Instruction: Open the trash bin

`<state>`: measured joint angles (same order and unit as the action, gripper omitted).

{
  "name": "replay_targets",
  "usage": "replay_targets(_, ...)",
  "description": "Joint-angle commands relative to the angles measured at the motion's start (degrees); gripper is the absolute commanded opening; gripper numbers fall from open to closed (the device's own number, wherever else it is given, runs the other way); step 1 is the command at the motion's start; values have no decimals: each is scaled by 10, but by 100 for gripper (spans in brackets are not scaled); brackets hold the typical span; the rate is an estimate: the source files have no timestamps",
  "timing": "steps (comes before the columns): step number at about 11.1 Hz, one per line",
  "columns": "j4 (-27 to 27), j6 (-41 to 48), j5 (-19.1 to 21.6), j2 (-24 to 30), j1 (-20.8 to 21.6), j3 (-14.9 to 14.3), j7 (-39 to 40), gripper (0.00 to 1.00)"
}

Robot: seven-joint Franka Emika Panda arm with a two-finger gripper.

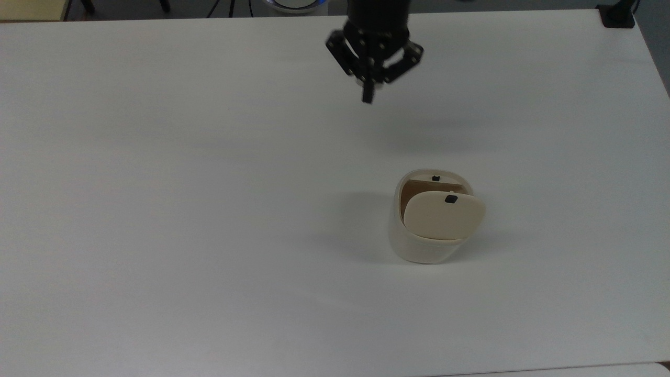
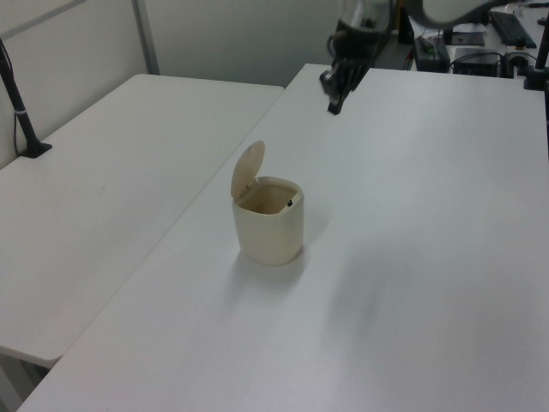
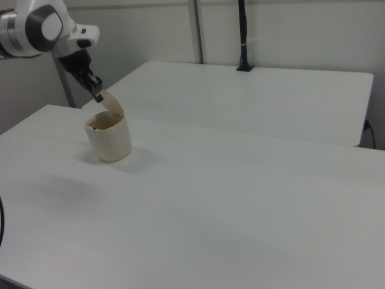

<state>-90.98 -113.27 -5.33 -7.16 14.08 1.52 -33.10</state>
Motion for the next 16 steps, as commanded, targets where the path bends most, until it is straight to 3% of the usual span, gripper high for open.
replay_targets(1,-17,100,28,70,-42,1,103,3)
replay_targets(2,-18,123,53,85,-63,-1,146,5)
replay_targets(5,-25,181,60,114,-101,-8,219,15)
replay_targets(6,-34,182,60,127,-106,-16,249,31)
replay_targets(7,-39,183,60,133,-113,-25,284,72)
replay_targets(8,-36,186,60,130,-114,-30,305,92)
replay_targets(9,-36,181,53,125,-114,-32,309,100)
replay_targets(12,-31,175,48,109,-114,-34,381,100)
replay_targets(16,-25,147,54,99,-74,-86,377,100)
